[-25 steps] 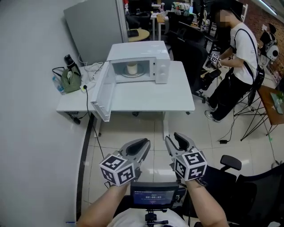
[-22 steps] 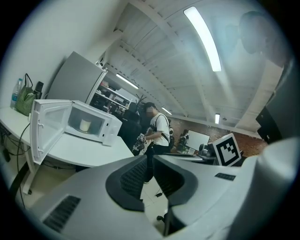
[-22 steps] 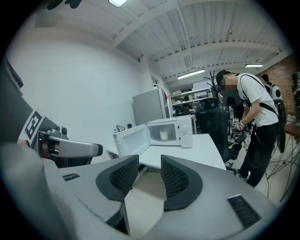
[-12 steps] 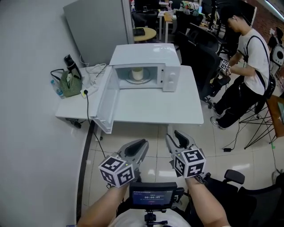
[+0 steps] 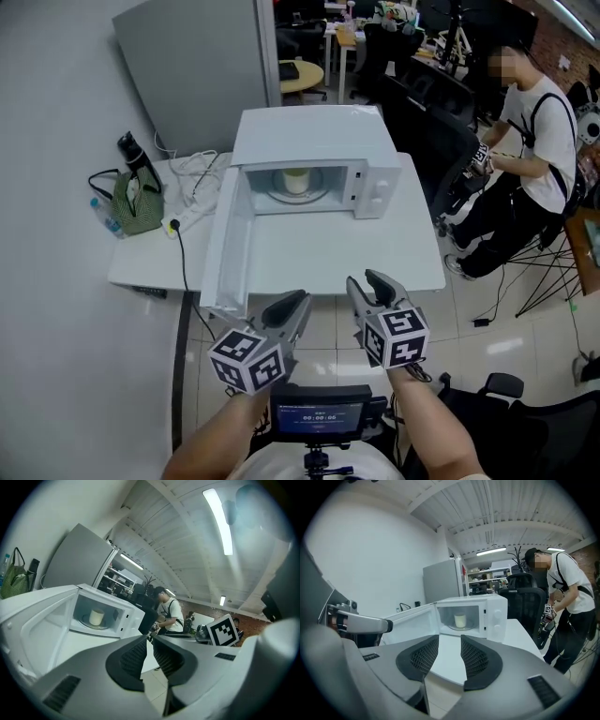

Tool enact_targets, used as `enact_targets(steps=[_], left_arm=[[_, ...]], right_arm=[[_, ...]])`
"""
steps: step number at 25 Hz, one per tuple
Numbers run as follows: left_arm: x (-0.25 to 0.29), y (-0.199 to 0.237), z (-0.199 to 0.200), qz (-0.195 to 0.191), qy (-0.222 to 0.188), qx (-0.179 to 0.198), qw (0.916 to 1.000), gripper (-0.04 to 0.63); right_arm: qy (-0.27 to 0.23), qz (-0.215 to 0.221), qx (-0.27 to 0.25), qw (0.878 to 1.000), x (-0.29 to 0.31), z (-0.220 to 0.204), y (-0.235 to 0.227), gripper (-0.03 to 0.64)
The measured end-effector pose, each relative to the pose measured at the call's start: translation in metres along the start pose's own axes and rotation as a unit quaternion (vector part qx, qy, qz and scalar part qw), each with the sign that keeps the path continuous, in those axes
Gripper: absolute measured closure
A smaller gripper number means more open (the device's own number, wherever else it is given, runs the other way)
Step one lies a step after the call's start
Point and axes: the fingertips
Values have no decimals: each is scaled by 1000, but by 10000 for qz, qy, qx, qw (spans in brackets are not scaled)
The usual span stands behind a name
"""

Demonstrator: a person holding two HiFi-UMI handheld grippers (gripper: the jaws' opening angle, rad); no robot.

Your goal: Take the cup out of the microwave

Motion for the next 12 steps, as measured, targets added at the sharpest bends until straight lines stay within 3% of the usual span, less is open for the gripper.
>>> enact_targets(steps=[6,12], left_arm=[[28,35,11,62,-52,-12,10000,531],[67,75,16,425,-139,47,9990,531]], right_arm=[[22,87,-206,9997,58,3,-9,449],[181,547,-370,9977,134,-12,-23,449]])
Point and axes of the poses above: the fingertips, and each gripper's own axes: x forward along the fingers, y to its left, z out of its top, and after that the axes turned 13 degrees about -y, right-handed
